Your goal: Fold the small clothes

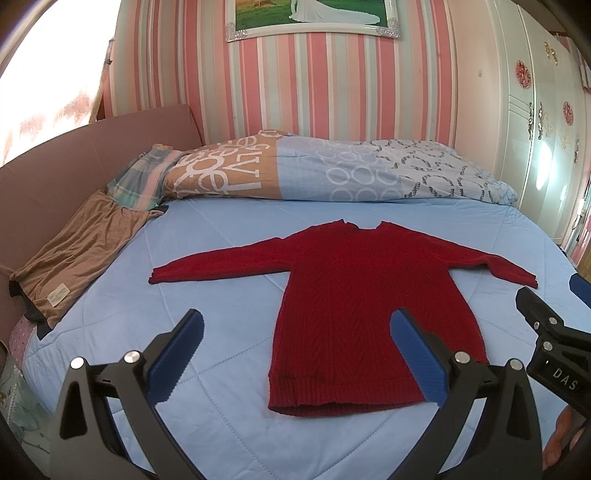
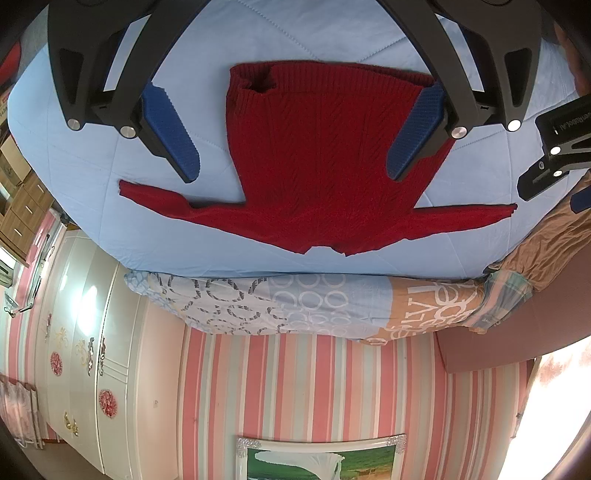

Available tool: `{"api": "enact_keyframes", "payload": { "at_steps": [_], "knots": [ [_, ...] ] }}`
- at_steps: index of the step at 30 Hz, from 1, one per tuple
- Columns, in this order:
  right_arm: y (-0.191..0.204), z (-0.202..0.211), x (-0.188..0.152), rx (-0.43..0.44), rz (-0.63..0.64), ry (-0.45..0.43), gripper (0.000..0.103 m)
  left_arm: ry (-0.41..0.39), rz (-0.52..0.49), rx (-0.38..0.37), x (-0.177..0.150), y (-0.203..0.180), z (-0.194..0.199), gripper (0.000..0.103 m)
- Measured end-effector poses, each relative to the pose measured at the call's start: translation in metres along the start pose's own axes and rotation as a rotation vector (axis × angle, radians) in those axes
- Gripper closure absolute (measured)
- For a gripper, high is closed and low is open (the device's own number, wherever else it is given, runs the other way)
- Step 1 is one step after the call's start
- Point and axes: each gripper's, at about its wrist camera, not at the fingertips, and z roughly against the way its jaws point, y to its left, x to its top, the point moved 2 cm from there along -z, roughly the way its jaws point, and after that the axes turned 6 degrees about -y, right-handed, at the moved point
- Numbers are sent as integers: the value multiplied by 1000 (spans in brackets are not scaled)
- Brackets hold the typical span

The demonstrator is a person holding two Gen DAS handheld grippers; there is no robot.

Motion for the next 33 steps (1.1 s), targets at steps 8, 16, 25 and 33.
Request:
{"api": "enact_keyframes", "payload": {
  "at_steps": [8, 16, 25, 33],
  "knots": [
    [1, 0, -3, 0, 2, -2, 3, 2, -1, 1, 0, 0, -3, 2],
    [2, -2, -6, 2, 1, 0, 3, 3, 1, -4, -7, -4, -5, 2],
    [2, -8, -10, 5, 6, 11, 3, 3, -5, 3, -9, -4, -7, 2],
    [3, -24, -12, 5, 12, 31, 3, 17, -5, -2, -17, -4, -13, 2]
  ]
}}
